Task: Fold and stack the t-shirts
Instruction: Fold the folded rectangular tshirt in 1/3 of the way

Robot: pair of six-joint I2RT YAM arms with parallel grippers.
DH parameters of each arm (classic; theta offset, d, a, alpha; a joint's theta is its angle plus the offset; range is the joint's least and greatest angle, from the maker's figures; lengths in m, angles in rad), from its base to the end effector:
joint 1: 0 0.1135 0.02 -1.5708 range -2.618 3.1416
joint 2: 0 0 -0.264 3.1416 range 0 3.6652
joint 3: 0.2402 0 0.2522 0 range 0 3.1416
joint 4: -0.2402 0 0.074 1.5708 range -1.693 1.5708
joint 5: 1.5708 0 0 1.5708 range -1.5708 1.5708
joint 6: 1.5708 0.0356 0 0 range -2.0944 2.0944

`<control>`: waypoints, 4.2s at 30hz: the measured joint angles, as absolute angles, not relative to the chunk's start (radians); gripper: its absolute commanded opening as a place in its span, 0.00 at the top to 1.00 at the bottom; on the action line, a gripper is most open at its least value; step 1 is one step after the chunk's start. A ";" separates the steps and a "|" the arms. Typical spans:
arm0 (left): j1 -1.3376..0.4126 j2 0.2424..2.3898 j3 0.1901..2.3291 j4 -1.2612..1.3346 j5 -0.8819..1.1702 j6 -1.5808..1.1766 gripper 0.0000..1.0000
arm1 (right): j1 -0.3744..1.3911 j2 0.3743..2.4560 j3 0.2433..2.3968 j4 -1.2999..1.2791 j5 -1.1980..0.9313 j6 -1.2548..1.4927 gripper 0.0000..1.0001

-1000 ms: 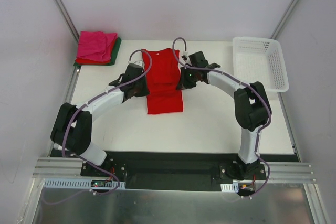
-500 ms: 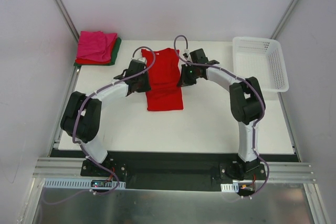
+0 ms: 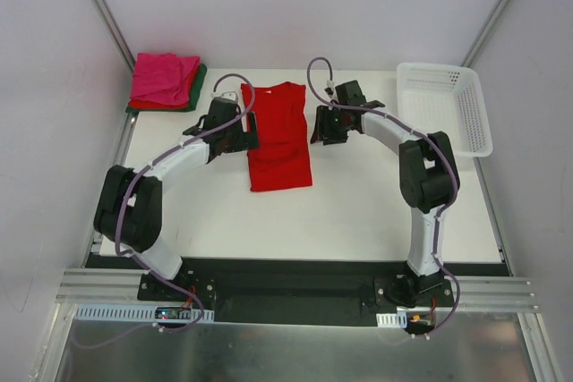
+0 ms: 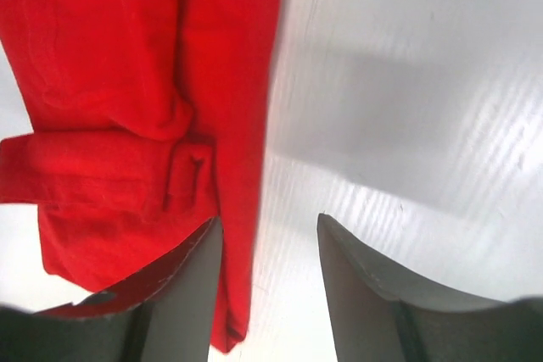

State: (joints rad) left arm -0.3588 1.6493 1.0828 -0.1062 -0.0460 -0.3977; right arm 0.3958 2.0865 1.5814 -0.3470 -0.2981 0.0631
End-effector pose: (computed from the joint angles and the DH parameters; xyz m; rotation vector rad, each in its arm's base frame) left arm 0.3426 -0.1267 0.2276 -0.0692 2.2659 -0.3549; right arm 0.4248 0.1888 0.1958 -0.5417 2.3921 0.5673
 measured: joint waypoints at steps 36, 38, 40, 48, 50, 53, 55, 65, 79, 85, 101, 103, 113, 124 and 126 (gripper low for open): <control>-0.597 1.702 1.007 -0.083 -0.039 -0.381 1.00 | 0.396 1.753 1.229 -0.326 -0.265 0.060 0.85; -0.597 1.731 1.014 -0.083 -0.048 -0.381 1.00 | 0.396 1.753 1.228 -0.326 -0.265 0.061 0.85; -0.597 1.764 1.033 -0.084 -0.061 -0.377 1.00 | 0.395 1.753 1.228 -0.326 -0.265 0.060 0.85; -0.597 1.840 1.133 -0.082 -0.089 -0.352 1.00 | 0.385 1.753 1.212 -0.321 -0.266 0.060 0.85; -0.597 1.859 1.159 -0.083 -0.089 -0.347 1.00 | 0.383 1.753 1.212 -0.319 -0.266 0.060 0.85; -0.597 1.866 1.180 -0.082 -0.089 -0.341 1.00 | 0.381 1.753 1.212 -0.318 -0.267 0.060 0.85; -0.597 1.866 1.187 -0.080 -0.091 -0.335 1.00 | 0.379 1.753 1.212 -0.318 -0.268 0.060 0.85; -0.597 1.917 1.211 -0.072 -0.118 -0.298 1.00 | 0.367 1.753 1.211 -0.317 -0.270 0.061 0.85; -0.587 1.993 1.343 -0.071 -0.200 -0.216 1.00 | 0.356 1.755 1.204 -0.308 -0.271 0.061 0.85; -0.561 2.028 1.386 -0.071 -0.226 -0.192 1.00 | 0.352 1.765 1.200 -0.302 -0.274 0.061 0.85; -0.548 2.153 1.717 -0.071 -0.318 -0.071 1.00 | 0.348 1.765 1.188 -0.295 -0.281 0.062 0.85; -0.548 2.152 1.743 -0.060 -0.319 -0.061 1.00 | 0.348 1.765 1.183 -0.295 -0.286 0.063 0.78; -0.535 1.880 1.377 -0.058 -0.316 -0.103 0.13 | 0.348 1.790 1.146 -0.255 -0.344 0.082 0.54; -0.516 1.551 0.950 -0.060 -0.303 -0.287 0.12 | 0.348 1.800 1.101 -0.191 -0.442 0.123 0.53; -0.516 1.542 0.903 -0.060 -0.291 -0.318 0.12 | 0.348 1.805 1.096 -0.181 -0.461 0.131 0.53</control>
